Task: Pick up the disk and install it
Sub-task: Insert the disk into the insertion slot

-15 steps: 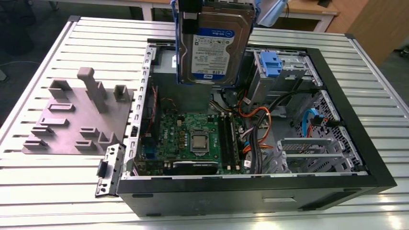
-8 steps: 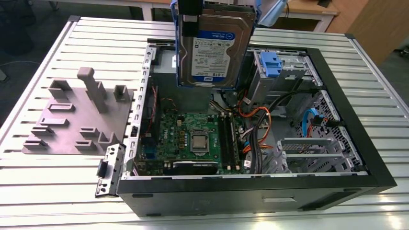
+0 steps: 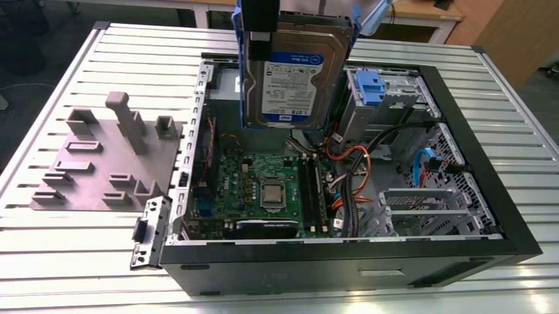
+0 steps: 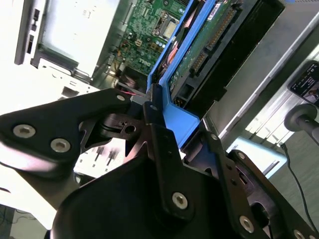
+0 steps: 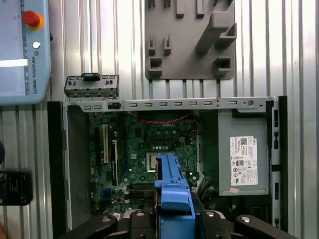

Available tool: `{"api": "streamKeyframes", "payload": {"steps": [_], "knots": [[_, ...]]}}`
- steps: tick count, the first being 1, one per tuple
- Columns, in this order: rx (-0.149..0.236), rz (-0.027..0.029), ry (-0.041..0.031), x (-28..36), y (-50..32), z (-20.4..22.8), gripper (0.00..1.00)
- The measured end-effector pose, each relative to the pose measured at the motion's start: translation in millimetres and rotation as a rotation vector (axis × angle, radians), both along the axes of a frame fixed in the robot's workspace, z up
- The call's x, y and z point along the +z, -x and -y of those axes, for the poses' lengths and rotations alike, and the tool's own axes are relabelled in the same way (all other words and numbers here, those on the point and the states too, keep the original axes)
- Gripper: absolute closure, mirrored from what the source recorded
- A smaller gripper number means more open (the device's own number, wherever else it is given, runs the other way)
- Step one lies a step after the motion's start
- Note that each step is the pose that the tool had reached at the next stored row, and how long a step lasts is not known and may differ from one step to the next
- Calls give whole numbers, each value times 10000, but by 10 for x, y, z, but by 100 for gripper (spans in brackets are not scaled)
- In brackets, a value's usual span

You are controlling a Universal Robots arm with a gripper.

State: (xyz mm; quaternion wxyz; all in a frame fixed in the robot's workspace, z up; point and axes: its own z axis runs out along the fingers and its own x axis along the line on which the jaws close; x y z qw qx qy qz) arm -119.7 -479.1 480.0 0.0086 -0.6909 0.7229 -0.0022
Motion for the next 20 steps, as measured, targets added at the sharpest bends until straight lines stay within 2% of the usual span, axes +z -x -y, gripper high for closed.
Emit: {"api": "streamKeyframes", "payload": {"steps": [2,5,20], "knots": [[0,0,0,0,0,44,63],[0,0,1,0,0,77,63],[1,0,1,0,0,91,63]]}}
